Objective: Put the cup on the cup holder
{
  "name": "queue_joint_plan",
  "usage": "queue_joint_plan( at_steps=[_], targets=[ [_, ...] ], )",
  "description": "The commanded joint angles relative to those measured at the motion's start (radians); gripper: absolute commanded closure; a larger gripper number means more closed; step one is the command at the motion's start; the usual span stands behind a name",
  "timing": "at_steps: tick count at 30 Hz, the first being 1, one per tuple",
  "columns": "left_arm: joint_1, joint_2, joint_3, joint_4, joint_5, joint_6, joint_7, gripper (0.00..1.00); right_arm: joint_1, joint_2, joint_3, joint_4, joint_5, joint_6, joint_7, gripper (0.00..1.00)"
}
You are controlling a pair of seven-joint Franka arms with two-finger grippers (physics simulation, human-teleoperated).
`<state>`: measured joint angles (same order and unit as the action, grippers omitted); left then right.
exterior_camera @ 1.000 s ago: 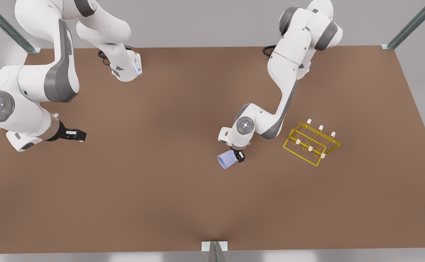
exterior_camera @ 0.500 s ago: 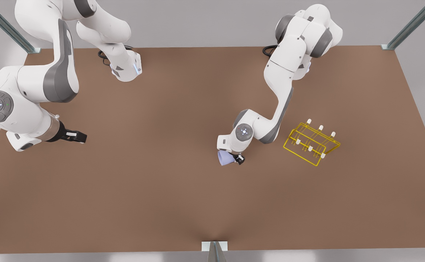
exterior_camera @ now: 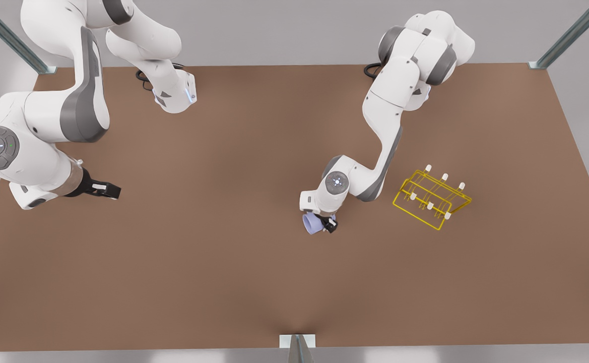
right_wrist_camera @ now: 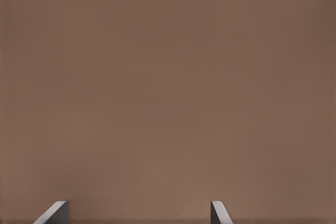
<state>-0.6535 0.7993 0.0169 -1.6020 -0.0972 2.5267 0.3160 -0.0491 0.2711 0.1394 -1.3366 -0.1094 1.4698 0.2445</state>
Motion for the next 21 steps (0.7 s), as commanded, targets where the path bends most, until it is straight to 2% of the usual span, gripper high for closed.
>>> queue_joint_plan(
  at_steps=[1, 8, 11, 14, 18, 21],
  targets=[
    [0.0, 0.0, 0.0, 0.0, 0.01, 0.035, 0.015, 0.0, 0.0, -0.001, 0.0, 0.0, 0.001, 0.0, 0.018, 0.0],
    [-0.002, 0.017, 0.0, 0.0, 0.01, 0.041, 0.017, 0.04, 0.002, -0.001, 0.0, 0.0, 0.001, 0.0, 0.018, 0.0],
    [-0.002, 0.017, 0.0, 0.0, 0.01, 0.041, 0.011, 0.17, 0.002, -0.001, 0.0, 0.0, 0.001, 0.0, 0.018, 0.0],
    [-0.002, 0.015, 0.0, 0.0, 0.008, 0.041, 0.009, 0.26, 0.002, -0.001, 0.0, 0.0, 0.001, 0.0, 0.018, 0.0],
    [-0.003, 0.012, 0.0, 0.0, 0.008, 0.024, 0.006, 0.26, 0.002, -0.001, 0.0, 0.0, 0.001, 0.0, 0.018, 0.0],
    [-0.003, -0.006, 0.005, 0.0, 0.054, -0.062, 0.006, 0.26, 0.002, -0.001, 0.0, 0.0, 0.001, 0.0, 0.016, 0.0]
  ],
)
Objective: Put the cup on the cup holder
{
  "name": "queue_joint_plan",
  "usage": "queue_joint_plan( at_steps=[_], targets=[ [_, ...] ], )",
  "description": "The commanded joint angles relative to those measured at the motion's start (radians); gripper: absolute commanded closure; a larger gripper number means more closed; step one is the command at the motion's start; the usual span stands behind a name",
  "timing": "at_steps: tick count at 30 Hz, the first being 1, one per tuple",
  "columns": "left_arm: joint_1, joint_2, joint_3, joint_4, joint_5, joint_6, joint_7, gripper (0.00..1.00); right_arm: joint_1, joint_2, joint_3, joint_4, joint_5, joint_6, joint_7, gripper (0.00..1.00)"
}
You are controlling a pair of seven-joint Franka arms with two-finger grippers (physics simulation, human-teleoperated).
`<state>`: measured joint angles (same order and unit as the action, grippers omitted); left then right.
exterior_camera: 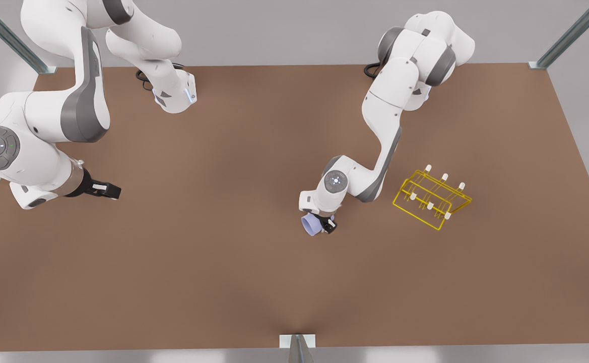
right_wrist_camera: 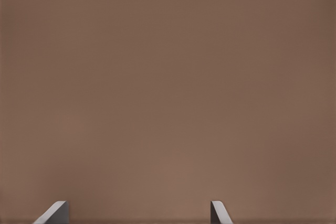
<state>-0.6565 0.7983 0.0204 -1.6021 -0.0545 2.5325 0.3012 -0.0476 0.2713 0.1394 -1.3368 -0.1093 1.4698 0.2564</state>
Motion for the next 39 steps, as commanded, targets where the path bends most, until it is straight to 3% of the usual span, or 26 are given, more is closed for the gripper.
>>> queue_joint_plan(
  at_steps=[1, 3, 6, 8, 12, 16, 22, 39],
  targets=[
    [0.0, -0.007, 0.001, 0.001, 0.028, -0.09, 0.021, 0.26, 0.0, 0.0, 0.0, 0.001, 0.0, 0.0, 0.006, 0.0],
    [0.002, -0.033, 0.004, 0.005, 0.135, -0.231, 0.019, 0.26, 0.002, 0.002, 0.0, 0.001, 0.0, 0.0, 0.004, 0.0],
    [0.002, -0.036, 0.001, 0.209, 0.424, -0.782, 0.032, 0.26, 0.002, 0.003, 0.0, 0.001, -0.001, 0.0, 0.004, 0.0],
    [-0.002, -0.034, -0.005, 0.271, 0.626, -0.992, 0.072, 0.26, 0.002, 0.003, 0.0, 0.001, -0.001, 0.014, 0.004, 0.0],
    [-0.067, 0.013, 0.0, 0.269, 1.189, -1.238, 0.174, 0.26, 0.002, 0.003, 0.0, 0.001, -0.001, 0.015, 0.004, 0.0],
    [-0.069, 0.018, 0.001, 0.226, 1.492, -1.434, 0.421, 0.26, 0.002, 0.003, 0.0, 0.001, -0.003, 0.015, 0.004, 0.0],
    [-0.067, -0.011, 0.003, 0.065, 1.549, -1.509, 0.521, 0.26, 0.002, 0.003, 0.0, 0.001, -0.003, 0.015, 0.006, 0.0],
    [0.008, 0.048, 0.001, 0.067, 1.48, -1.379, 0.414, 0.25, 0.002, 0.003, 0.0, 0.001, -0.003, 0.015, 0.004, 0.0]
  ],
)
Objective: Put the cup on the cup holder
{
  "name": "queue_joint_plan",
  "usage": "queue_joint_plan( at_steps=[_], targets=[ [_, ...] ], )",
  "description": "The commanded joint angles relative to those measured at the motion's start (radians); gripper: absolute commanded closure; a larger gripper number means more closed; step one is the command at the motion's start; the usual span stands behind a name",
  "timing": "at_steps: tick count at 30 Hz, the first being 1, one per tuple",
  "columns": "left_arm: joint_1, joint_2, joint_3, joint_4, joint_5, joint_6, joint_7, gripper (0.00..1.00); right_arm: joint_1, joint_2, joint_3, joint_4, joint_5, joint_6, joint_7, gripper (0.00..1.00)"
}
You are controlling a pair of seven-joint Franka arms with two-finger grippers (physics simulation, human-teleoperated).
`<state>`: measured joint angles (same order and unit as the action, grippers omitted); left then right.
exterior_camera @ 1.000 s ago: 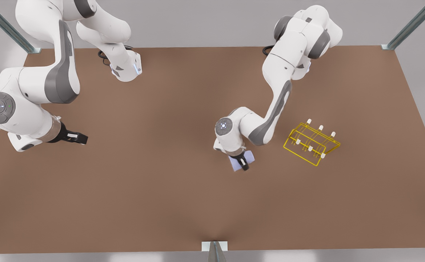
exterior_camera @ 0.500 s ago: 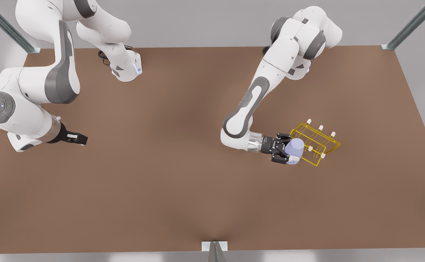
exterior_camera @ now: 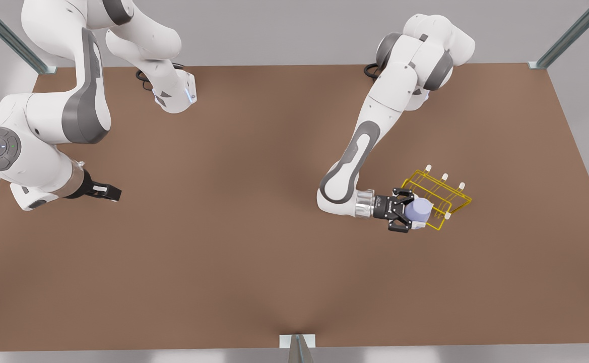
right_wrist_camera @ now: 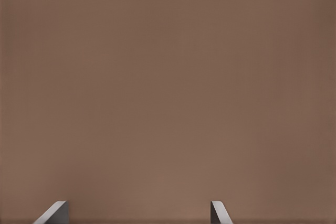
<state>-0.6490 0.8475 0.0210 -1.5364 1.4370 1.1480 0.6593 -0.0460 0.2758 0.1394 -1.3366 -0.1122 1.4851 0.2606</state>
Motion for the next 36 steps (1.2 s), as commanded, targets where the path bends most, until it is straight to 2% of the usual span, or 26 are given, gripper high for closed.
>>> queue_joint_plan(
  at_steps=[1, 15, 36],
  targets=[
    [0.0, -0.002, 0.0, -0.01, -0.013, 0.006, 0.056, 0.25, 0.0, -0.001, 0.0, 0.0, 0.0, 0.0, 0.0, 0.0],
    [-0.02, -0.041, -0.001, -0.107, -0.093, -0.03, 0.025, 0.24, 0.0, -0.001, 0.0, 0.0, 0.0, 0.0, 0.0, 0.0],
    [-0.009, -0.041, 0.0, -0.096, -0.109, 0.003, -0.064, 0.24, 0.002, -0.001, 0.0, 0.0, 0.0, 0.0, 0.0, 0.0]
  ],
)
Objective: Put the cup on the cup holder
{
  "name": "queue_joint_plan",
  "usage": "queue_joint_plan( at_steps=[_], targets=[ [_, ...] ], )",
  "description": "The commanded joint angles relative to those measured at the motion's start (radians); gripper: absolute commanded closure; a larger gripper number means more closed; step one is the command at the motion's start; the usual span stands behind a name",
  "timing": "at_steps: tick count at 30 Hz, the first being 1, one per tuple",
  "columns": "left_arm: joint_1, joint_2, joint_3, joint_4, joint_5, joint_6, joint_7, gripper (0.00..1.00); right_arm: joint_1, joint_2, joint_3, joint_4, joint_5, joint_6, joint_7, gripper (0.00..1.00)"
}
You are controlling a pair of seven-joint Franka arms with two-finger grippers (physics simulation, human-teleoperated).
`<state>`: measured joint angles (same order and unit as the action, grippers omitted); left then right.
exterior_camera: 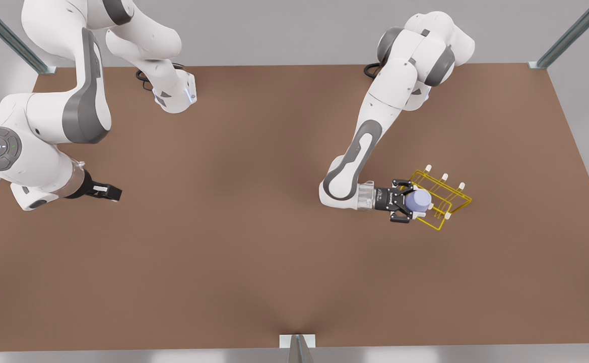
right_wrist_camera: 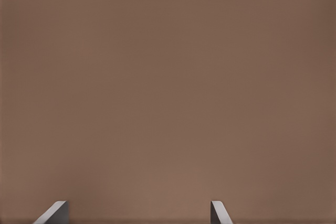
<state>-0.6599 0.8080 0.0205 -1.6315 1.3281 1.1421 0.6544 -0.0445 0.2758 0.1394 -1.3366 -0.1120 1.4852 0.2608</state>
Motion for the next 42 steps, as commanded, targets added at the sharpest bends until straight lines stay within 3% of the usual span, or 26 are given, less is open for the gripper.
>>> queue_joint_plan(
  at_steps=[1, 42],
  targets=[
    [0.002, -0.001, 0.003, -0.001, 0.002, 0.014, -0.061, 0.24, 0.0, -0.001, 0.0, 0.0, 0.0, 0.0, 0.0, 0.0],
    [-0.012, -0.006, -0.016, -0.05, -0.053, -0.002, -0.142, 0.23, 0.002, 0.0, 0.0, 0.0, 0.0, 0.003, 0.0, 0.0]
  ],
)
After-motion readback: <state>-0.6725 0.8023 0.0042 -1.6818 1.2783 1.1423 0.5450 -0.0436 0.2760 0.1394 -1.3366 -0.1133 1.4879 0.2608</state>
